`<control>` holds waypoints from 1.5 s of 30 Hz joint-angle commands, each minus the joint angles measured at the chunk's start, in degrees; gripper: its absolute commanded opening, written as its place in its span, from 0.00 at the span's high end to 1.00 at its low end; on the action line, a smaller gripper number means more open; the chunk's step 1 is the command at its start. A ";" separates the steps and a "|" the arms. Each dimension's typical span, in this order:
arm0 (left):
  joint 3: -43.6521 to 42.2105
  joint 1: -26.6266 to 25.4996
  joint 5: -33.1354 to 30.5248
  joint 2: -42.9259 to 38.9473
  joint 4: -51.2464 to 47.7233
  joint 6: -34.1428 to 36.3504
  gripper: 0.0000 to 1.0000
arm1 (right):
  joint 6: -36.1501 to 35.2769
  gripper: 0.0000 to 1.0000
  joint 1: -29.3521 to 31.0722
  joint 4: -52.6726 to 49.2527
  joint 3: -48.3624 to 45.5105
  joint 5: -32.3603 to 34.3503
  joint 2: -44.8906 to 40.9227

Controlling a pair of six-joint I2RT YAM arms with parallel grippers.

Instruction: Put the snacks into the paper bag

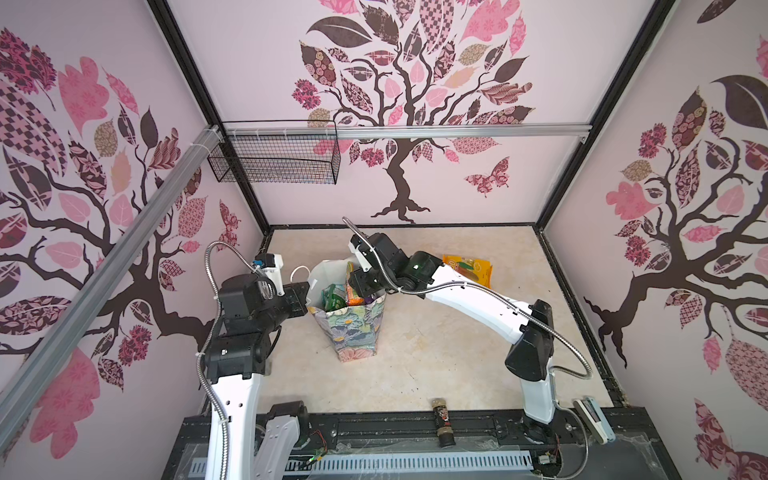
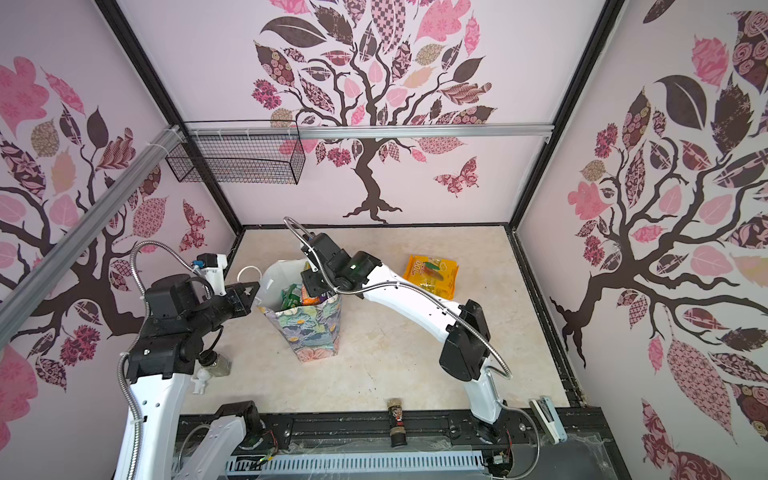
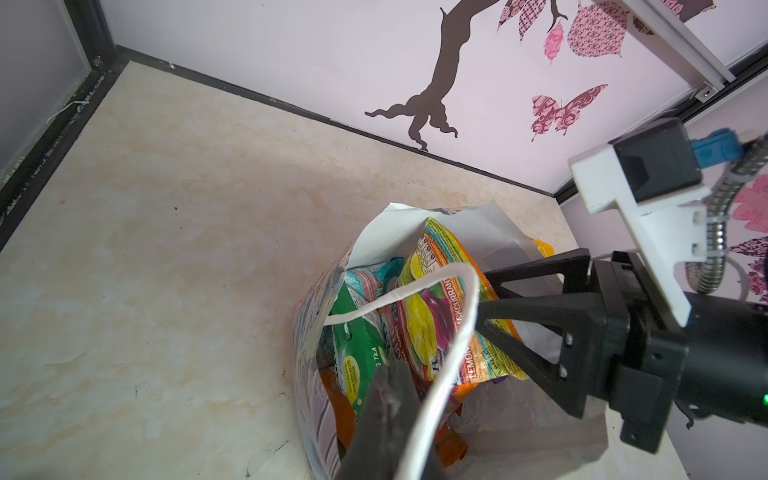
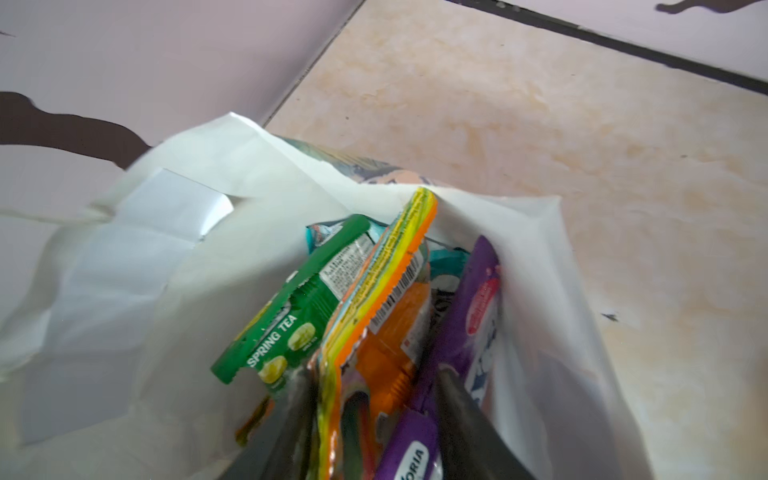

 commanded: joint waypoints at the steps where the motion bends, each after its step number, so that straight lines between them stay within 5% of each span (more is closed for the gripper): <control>1: 1.40 0.13 0.85 0.34 0.43 0.55 0.96 | -2.93 0.44 2.63 -5.74 7.15 8.14 -4.24; 6: 1.60 0.13 0.86 0.30 0.33 0.20 0.94 | -4.51 0.39 6.63 -5.77 12.67 5.96 -6.27; 11: 1.40 0.16 1.25 0.00 0.82 -0.37 0.90 | -5.01 0.38 6.77 -1.58 6.84 7.71 -11.94; 15: 1.83 0.14 1.50 -0.15 0.93 -0.86 0.84 | -5.58 0.51 6.80 -3.88 6.22 9.41 -12.52; 18: 4.04 0.13 0.86 -0.24 -0.78 -0.92 0.71 | -5.17 0.55 6.80 -1.85 2.05 7.22 -15.91; 24: 16.64 0.10 2.96 0.28 -6.75 -2.56 0.46 | -4.15 0.42 6.77 1.63 -10.81 11.47 -24.09; 31: 31.98 0.05 4.39 2.95 -19.22 -0.20 0.54 | -2.75 0.39 6.43 11.34 -20.15 18.87 -25.15; 34: 32.68 0.05 6.29 4.22 -22.02 0.64 0.58 | -1.80 0.40 4.45 14.64 -21.20 16.18 -23.51; 39: 30.53 -3.44 4.76 7.02 -24.64 2.39 0.68 | -0.83 0.57 2.12 19.43 -23.68 15.74 -22.69; 45: 31.08 -25.57 -19.23 15.49 -27.10 2.40 0.75 | 0.28 0.96 0.64 26.18 -30.05 9.93 -25.59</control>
